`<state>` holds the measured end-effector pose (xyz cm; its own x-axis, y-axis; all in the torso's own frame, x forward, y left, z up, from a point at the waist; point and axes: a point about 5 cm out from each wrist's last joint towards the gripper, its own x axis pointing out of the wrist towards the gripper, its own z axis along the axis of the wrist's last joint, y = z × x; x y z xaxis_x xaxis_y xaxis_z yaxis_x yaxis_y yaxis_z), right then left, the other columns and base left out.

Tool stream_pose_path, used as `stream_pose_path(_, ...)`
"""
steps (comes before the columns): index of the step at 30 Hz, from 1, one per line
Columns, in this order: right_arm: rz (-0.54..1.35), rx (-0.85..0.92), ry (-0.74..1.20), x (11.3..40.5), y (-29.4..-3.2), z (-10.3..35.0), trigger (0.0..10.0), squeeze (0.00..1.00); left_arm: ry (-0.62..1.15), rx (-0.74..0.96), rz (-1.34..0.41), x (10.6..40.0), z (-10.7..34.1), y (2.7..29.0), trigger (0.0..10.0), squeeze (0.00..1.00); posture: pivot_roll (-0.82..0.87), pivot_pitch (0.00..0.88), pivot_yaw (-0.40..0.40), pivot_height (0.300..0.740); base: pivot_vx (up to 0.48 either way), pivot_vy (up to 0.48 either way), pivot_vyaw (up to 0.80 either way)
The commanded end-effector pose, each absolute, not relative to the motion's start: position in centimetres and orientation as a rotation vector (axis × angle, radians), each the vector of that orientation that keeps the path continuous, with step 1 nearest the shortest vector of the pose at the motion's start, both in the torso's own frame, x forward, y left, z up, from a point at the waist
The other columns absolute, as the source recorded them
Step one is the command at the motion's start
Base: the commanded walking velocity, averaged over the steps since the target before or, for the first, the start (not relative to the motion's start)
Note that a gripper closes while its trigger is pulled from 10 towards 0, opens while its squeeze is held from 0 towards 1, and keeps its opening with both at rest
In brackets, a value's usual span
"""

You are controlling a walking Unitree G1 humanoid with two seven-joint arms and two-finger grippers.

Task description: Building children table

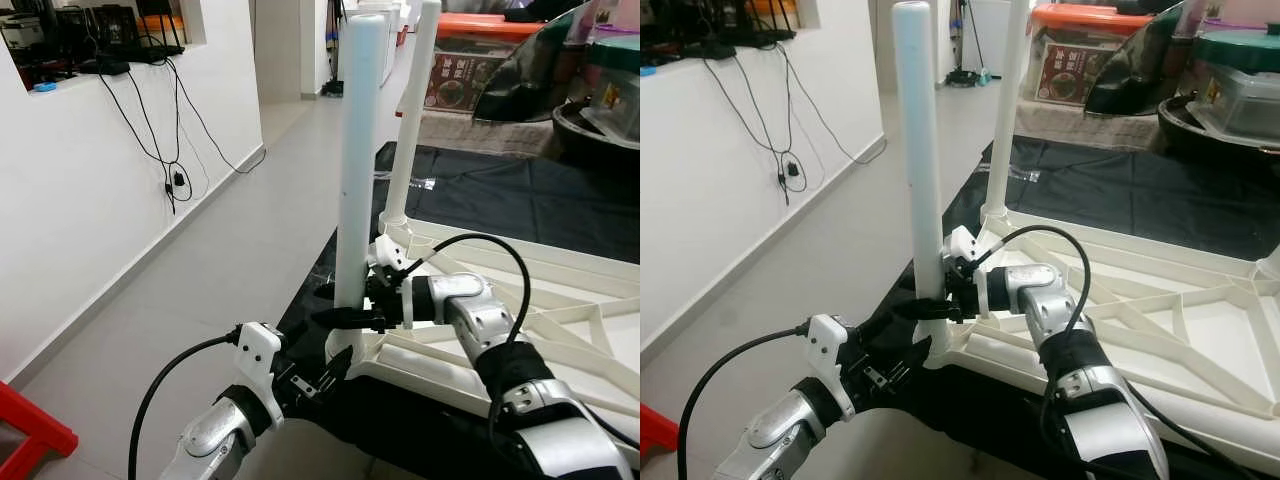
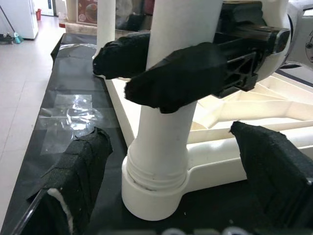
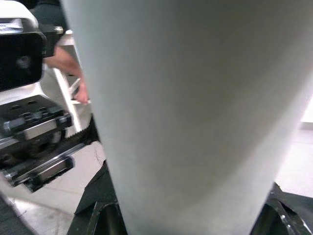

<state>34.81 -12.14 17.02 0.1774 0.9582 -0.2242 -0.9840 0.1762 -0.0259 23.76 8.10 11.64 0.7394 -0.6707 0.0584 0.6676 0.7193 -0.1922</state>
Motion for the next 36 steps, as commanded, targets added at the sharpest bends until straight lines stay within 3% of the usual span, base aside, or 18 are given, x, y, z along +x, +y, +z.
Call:
stream_pose_path(1, 1.289, -0.220, 0.192, 35.3, -12.1, 16.5, 0.0, 0.00, 0.027, -0.199, -0.747, 23.6, 11.3, 8.2, 10.0, 0.00, 0.07, 0.000, -0.009, 0.740, 0.000, 0.000, 0.00)
stream_pose_path(7, 1.067, -0.211, 0.120, 36.5, -12.7, 17.1, 0.0, 0.00, 0.029, -0.200, -0.748, 23.5, 11.2, 8.2, 10.0, 0.00, 0.06, 0.000, -0.007, 0.740, 0.000, 0.000, 0.00)
stream_pose_path(9, 0.892, -0.167, 0.108, 37.2, -13.2, 17.3, 0.0, 0.00, 0.030, -0.200, -0.747, 23.5, 11.2, 8.2, 10.0, 0.00, 0.06, 0.000, -0.004, 0.740, 0.000, 0.000, 0.00)
stream_pose_path(11, 0.386, -0.087, 0.151, 38.2, -15.6, 16.4, 0.0, 0.00, 0.031, -0.199, -0.747, 23.6, 11.3, 8.3, 10.0, 0.00, 0.06, 0.000, 0.004, 0.740, 0.000, 0.000, 0.00)
stream_pose_path(12, 0.175, -0.039, 0.166, 37.9, -16.8, 15.8, 0.0, 0.00, 0.030, -0.199, -0.746, 23.7, 11.3, 8.4, 10.0, 0.00, 0.05, 0.000, 0.009, 0.740, 0.000, 0.000, 0.00)
stream_pose_path(13, 0.175, -0.039, 0.166, 37.9, -16.8, 15.8, 0.0, 0.00, 0.030, -0.199, -0.746, 23.7, 11.3, 8.4, 10.0, 0.00, 0.05, 0.000, 0.009, 0.740, 0.000, 0.000, 0.00)
stream_pose_path(14, 0.014, -0.015, 0.169, 37.3, -17.5, 15.3, 0.0, 0.00, 0.030, -0.199, -0.745, 23.7, 11.3, 8.4, 10.0, 0.00, 0.05, 0.000, 0.009, 0.740, 0.000, 0.000, 0.00)
stream_pose_path(16, 0.014, -0.015, 0.169, 37.3, -17.5, 15.3, 0.0, 0.00, 0.030, -0.199, -0.745, 23.7, 11.3, 8.4, 10.0, 0.00, 0.05, 0.000, 0.009, 0.740, 0.000, 0.000, 0.00)
stream_pose_path(20, -0.402, 0.198, 0.195, 33.4, -16.7, 12.7, 0.0, 0.00, 0.023, -0.193, -0.737, 23.7, 11.4, 8.5, 10.0, 0.00, 0.06, 0.000, 0.003, 0.740, 0.000, 0.000, 0.00)
stream_pose_path(23, -0.458, 0.236, 0.204, 32.9, -16.2, 12.3, 0.0, 0.00, 0.021, -0.192, -0.734, 23.7, 11.4, 8.5, 10.0, 0.00, 0.06, 0.000, 0.003, 0.740, 0.000, 0.000, 0.00)
stream_pose_path(24, -0.444, 0.263, 0.191, 33.0, -15.6, 12.3, 0.6, 0.00, 0.019, -0.192, -0.730, 23.7, 11.5, 8.5, 10.0, 0.00, 0.07, 0.000, -0.002, 0.740, 0.000, 0.000, 0.00)
stream_pose_path(25, -0.425, 0.271, 0.175, 33.4, -15.1, 12.4, 3.3, 0.00, 0.018, -0.192, -0.728, 23.7, 11.5, 8.5, 10.0, 0.00, 0.07, 0.000, -0.001, 0.740, 0.000, 0.000, 0.00)
stream_pose_path(26, -0.425, 0.271, 0.175, 33.4, -15.1, 12.4, 3.3, 0.00, 0.018, -0.192, -0.728, 23.7, 11.5, 8.5, 10.0, 0.00, 0.07, 0.000, -0.001, 0.740, 0.000, 0.000, 0.00)
stream_pose_path(27, -0.371, 0.278, 0.157, 33.9, -14.5, 12.7, 10.0, 0.00, 0.016, -0.193, -0.728, 23.7, 11.5, 8.5, 10.0, 0.00, 0.06, 0.000, -0.002, 0.740, 0.000, 0.000, 0.00)
stream_pose_path(30, -0.336, 0.274, 0.135, 34.2, -14.1, 13.1, 10.0, 0.00, 0.015, -0.193, -0.730, 23.7, 11.5, 8.5, 10.0, 0.00, 0.06, 0.000, -0.003, 0.740, 0.000, 0.000, 0.00)
stream_pose_path(31, -0.290, 0.263, 0.112, 34.6, -13.7, 13.5, 10.0, 0.60, 0.015, -0.194, -0.731, 23.7, 11.5, 8.5, 10.0, 0.00, 0.06, 0.000, -0.002, 0.740, 0.000, 0.000, 0.00)
stream_pose_path(32, -0.244, 0.245, 0.086, 34.9, -13.7, 13.7, 10.0, 1.00, 0.015, -0.195, -0.732, 23.7, 11.5, 8.4, 10.0, 0.00, 0.06, 0.000, -0.003, 0.740, 0.000, 0.000, 0.00)
stream_pose_path(36, -0.197, 0.221, 0.053, 35.3, -14.0, 14.2, 10.0, 1.00, 0.015, -0.195, -0.733, 23.7, 11.5, 8.4, 10.0, 0.00, 0.06, 0.000, -0.004, 0.740, 0.000, 0.000, 0.00)
